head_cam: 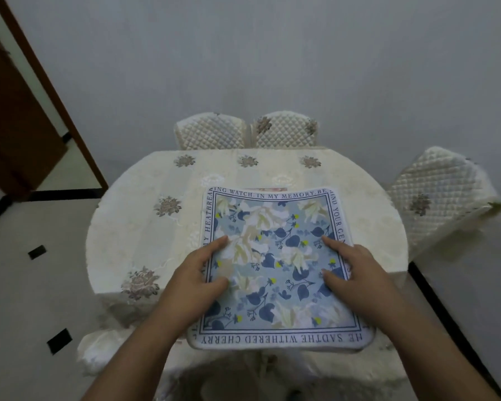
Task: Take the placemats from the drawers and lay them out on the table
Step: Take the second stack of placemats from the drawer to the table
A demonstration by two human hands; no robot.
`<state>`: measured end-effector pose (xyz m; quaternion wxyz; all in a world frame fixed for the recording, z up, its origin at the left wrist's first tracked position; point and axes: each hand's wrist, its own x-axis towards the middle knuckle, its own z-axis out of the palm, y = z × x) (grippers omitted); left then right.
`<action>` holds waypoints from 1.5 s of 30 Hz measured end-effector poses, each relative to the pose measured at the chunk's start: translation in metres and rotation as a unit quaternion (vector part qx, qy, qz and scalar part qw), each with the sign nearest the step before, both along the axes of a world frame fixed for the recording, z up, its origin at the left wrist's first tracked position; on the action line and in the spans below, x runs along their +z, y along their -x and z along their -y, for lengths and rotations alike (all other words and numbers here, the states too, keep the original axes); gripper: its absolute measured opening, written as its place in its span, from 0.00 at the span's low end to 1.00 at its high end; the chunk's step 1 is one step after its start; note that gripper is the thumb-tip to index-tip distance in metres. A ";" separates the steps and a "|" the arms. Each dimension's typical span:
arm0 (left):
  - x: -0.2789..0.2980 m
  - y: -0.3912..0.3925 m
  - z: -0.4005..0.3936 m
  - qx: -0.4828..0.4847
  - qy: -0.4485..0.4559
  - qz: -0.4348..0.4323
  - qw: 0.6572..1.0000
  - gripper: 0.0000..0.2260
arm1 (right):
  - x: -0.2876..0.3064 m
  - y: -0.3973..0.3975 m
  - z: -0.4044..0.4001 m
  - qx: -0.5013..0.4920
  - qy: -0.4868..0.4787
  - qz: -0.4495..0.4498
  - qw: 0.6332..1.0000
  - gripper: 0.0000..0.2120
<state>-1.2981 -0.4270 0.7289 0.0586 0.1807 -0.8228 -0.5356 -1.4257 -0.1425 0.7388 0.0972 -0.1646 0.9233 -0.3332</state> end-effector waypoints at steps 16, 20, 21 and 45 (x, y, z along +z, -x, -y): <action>-0.129 0.234 0.054 0.113 -0.029 0.076 0.990 0.21 | -0.153 0.267 0.063 0.034 0.044 0.093 0.994 0.22; -0.164 0.298 0.077 0.119 -0.043 0.082 0.989 0.21 | -0.203 0.317 0.091 -0.007 0.070 0.091 0.993 0.24; -0.170 0.312 0.083 0.124 -0.048 0.073 0.988 0.21 | -0.214 0.329 0.096 -0.015 0.077 0.088 0.993 0.24; -0.336 0.317 0.119 0.001 0.245 0.009 0.969 0.39 | -0.357 0.349 0.074 0.061 -0.016 -0.065 0.996 0.54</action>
